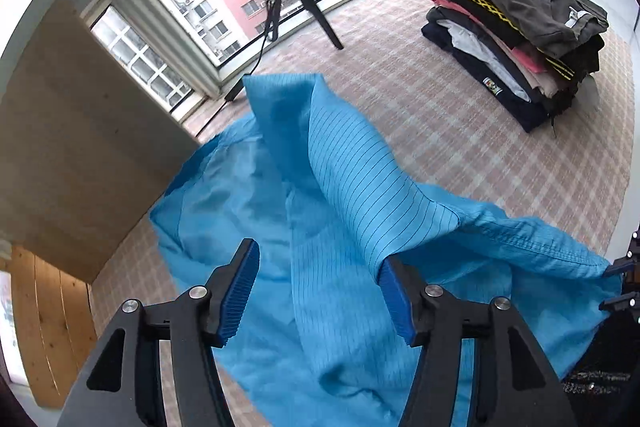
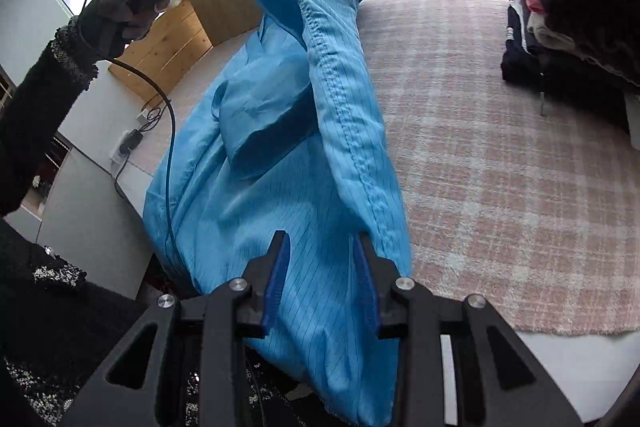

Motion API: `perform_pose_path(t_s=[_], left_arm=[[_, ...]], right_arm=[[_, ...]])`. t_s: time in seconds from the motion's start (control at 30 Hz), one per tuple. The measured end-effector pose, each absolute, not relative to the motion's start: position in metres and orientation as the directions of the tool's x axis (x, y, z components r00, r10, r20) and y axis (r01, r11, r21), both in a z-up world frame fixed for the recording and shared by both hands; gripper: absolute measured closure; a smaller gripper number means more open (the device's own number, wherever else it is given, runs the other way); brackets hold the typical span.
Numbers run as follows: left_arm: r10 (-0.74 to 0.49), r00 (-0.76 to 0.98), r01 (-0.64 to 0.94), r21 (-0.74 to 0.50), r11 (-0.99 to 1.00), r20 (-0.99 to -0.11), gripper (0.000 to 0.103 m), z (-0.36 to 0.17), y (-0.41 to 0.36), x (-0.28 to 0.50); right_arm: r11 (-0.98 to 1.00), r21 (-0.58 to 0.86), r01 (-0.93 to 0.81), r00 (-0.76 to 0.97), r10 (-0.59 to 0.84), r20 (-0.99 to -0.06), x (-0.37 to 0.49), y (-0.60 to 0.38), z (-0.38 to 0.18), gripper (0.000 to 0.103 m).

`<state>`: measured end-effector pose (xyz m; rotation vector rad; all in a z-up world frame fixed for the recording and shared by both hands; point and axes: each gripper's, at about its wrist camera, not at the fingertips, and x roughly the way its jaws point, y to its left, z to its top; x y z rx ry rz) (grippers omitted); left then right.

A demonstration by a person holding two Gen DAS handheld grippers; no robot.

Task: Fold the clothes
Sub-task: 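Fold the coat side over the body with the right gripper and release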

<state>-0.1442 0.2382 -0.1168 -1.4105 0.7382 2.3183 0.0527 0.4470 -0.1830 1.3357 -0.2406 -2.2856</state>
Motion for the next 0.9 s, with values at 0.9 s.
perform_pose_path(t_s=[0.9], left_arm=[[0.092,-0.447,-0.326,0.066,-0.943,-0.89,0.044,-0.131,0.147,-0.099]], right_arm=[[-0.888,0.212,0.408,-0.392,-0.38,-0.837,-0.121,0.341,-0.18,0.072]])
